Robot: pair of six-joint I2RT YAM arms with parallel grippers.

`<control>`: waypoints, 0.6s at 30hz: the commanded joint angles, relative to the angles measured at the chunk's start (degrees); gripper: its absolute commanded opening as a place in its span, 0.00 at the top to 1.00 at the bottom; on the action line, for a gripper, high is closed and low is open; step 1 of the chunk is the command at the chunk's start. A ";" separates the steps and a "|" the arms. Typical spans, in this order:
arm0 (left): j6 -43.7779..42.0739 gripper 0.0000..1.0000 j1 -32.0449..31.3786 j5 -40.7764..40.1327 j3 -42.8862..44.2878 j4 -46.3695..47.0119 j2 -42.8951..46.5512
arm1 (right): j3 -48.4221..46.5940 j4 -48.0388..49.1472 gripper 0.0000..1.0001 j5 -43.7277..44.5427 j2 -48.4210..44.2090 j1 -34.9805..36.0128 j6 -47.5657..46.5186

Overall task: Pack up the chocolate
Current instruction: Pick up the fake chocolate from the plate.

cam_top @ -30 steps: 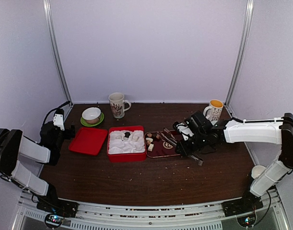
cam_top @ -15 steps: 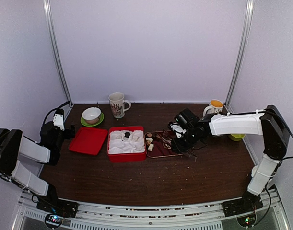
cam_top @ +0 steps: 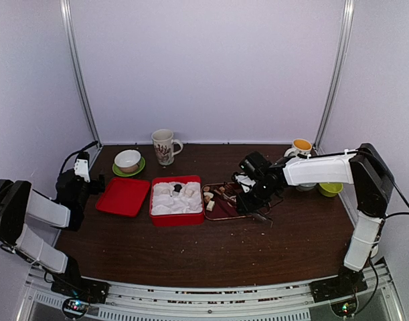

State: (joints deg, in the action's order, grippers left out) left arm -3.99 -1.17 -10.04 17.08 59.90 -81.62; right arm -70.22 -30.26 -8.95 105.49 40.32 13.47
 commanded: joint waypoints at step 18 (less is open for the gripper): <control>-0.33 0.02 0.31 0.52 -0.12 1.96 0.06 | 0.22 2.40 0.70 -0.64 -2.44 -1.29 0.50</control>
State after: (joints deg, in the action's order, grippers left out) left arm -3.99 -1.17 -10.04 17.08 59.90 -81.62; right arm -70.98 -29.93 -10.35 106.08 39.46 13.67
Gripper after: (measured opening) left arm 0.978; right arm 0.310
